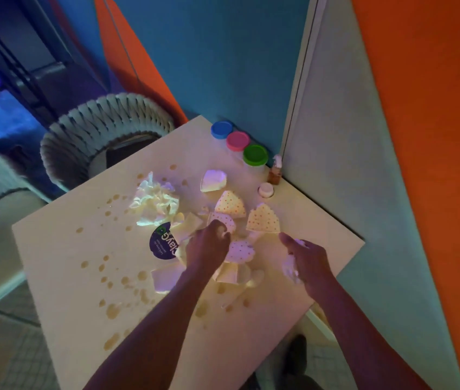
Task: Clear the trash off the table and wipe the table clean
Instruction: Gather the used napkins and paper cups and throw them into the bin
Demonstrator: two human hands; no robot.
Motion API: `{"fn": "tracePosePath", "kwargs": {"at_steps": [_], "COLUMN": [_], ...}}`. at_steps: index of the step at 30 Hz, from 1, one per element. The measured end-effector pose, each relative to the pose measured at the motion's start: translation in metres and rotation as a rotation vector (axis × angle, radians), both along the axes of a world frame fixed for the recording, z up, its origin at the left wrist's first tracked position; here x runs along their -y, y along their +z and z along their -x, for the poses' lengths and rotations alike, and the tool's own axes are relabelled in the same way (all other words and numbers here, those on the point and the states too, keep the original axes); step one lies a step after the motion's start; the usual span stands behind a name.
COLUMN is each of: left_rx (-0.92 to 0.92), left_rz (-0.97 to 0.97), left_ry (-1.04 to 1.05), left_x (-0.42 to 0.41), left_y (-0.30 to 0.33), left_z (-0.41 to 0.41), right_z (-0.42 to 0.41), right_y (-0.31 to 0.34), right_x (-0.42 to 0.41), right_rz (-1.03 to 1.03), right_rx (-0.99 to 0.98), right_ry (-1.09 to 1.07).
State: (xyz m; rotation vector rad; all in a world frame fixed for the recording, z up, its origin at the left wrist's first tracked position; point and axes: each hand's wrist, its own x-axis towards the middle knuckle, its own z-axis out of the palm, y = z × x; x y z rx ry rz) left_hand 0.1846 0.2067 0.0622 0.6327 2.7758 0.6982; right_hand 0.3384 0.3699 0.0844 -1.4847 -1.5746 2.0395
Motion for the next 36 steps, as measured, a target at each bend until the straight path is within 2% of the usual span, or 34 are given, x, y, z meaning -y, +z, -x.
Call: {"fn": "tracePosePath", "kwargs": {"at_steps": [5, 11, 15, 24, 28, 31, 36], "left_rx": [-0.059, -0.028, -0.033, -0.074, -0.120, -0.160, -0.108], "left_rz": [0.119, 0.217, 0.271, 0.376, 0.456, 0.449, 0.347], "left_ry": [-0.001, 0.000, -0.005, -0.158, -0.215, -0.224, -0.163], "left_x": [0.000, -0.010, -0.012, -0.026, -0.026, -0.026, -0.026], "left_y": [-0.004, -0.012, -0.017, -0.048, -0.062, -0.070, -0.071], "left_z": [0.043, 0.067, 0.089, 0.130, 0.135, 0.137, 0.135], "right_z": [-0.036, -0.027, -0.008, 0.004, -0.002, -0.008, -0.014], "right_y": [-0.009, -0.010, -0.008, -0.027, -0.034, -0.039, -0.042], "right_x": [-0.016, -0.010, -0.002, 0.000, 0.001, 0.002, 0.001], "right_rz": [-0.073, -0.146, -0.108, -0.002, 0.029, 0.005, -0.010], "right_rx": [0.073, 0.122, 0.095, 0.088, 0.061, 0.077, 0.092], "right_ry": [-0.027, 0.021, 0.053, -0.131, -0.139, -0.109, -0.144]}}
